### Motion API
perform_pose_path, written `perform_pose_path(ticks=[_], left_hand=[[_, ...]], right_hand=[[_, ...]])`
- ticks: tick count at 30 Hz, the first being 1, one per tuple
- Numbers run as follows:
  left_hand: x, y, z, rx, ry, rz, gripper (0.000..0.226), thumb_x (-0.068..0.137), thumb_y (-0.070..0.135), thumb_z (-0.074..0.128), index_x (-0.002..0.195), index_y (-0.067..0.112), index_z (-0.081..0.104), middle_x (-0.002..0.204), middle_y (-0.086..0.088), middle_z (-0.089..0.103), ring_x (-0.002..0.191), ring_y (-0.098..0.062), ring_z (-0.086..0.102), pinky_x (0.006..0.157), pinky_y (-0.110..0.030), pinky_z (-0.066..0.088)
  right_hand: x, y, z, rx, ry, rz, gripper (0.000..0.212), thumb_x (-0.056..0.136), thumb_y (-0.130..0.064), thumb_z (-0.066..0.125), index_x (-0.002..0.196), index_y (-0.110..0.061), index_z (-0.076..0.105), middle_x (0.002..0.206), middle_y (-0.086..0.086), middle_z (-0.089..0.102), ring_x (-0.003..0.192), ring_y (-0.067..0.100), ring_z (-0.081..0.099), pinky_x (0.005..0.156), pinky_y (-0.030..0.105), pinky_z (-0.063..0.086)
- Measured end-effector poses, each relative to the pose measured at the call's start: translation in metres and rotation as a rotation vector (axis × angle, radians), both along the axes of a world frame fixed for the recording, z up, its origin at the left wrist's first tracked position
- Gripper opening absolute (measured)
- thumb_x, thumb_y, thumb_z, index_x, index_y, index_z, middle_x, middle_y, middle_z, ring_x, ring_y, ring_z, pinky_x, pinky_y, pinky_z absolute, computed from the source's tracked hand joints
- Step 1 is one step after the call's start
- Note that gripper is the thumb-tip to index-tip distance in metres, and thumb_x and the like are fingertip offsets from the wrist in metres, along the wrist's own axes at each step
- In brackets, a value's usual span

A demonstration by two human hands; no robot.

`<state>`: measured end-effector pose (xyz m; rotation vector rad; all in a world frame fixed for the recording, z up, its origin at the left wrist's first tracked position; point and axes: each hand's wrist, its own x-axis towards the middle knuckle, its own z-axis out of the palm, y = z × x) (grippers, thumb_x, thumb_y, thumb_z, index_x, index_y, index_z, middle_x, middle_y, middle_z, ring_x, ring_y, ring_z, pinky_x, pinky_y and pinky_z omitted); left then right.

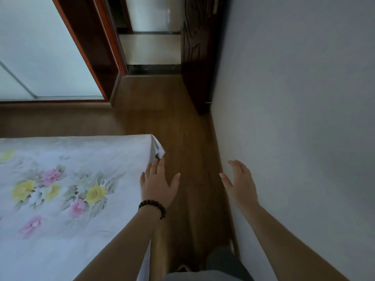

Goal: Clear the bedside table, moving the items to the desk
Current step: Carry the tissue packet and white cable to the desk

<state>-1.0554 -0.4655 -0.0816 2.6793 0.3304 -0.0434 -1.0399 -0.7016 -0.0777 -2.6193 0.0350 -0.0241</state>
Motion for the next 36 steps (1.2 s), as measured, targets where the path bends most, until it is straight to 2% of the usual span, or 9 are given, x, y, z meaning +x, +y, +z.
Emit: perform_pose_path(ticks=[8,11,19,23,29,36], left_hand=[[0.164,0.024,-0.029,-0.018,0.021,0.138,0.075,0.09,0.061,0.04,0.15,0.019,0.024,0.158,-0.003,0.025,0.147,-0.023,0.017,0.119,-0.046,0.018],[0.242,0.031,-0.032,-0.048,-0.005,0.207,0.073,0.091,0.058,0.043,0.15,0.019,0.025,0.158,-0.003,0.026,0.147,-0.022,0.016,0.119,-0.046,0.018],[0.423,0.056,-0.013,-0.094,0.031,0.421,0.075,0.09,0.061,0.042,0.151,0.024,0.021,0.159,-0.001,0.021,0.148,-0.02,0.01,0.12,-0.047,0.013],[0.47,0.076,-0.005,-0.089,0.033,0.537,0.074,0.09,0.06,0.044,0.151,0.026,0.019,0.159,0.0,0.021,0.148,-0.019,0.01,0.12,-0.044,0.012],[0.529,0.132,-0.009,-0.078,0.068,0.703,0.076,0.089,0.061,0.044,0.151,0.024,0.02,0.158,-0.001,0.023,0.147,-0.018,0.012,0.12,-0.044,0.014],[0.603,0.239,-0.022,-0.098,0.072,0.862,0.075,0.089,0.06,0.044,0.151,0.025,0.019,0.159,0.0,0.021,0.147,-0.017,0.011,0.12,-0.043,0.013]], right_hand=[[0.184,0.025,-0.033,0.002,0.03,0.12,0.055,0.092,-0.044,0.046,0.137,-0.013,0.04,0.142,0.011,0.043,0.132,0.024,0.038,0.107,0.042,0.038],[0.277,0.033,-0.043,0.005,0.032,0.197,0.054,0.092,-0.042,0.049,0.138,-0.015,0.04,0.143,0.01,0.042,0.133,0.023,0.037,0.109,0.038,0.035],[0.509,0.078,-0.016,-0.021,0.056,0.419,0.054,0.093,-0.043,0.047,0.14,-0.017,0.037,0.146,0.006,0.038,0.136,0.02,0.032,0.107,0.035,0.036],[0.577,0.12,-0.012,-0.003,0.08,0.506,0.055,0.093,-0.044,0.046,0.141,-0.019,0.036,0.148,0.005,0.036,0.137,0.018,0.031,0.107,0.032,0.035],[0.653,0.186,-0.019,0.004,0.145,0.646,0.055,0.093,-0.043,0.047,0.141,-0.02,0.034,0.148,0.004,0.034,0.137,0.016,0.03,0.108,0.037,0.037],[0.746,0.311,-0.03,-0.05,0.16,0.78,0.054,0.093,-0.043,0.046,0.142,-0.023,0.033,0.15,0.001,0.031,0.138,0.015,0.027,0.108,0.034,0.035]])
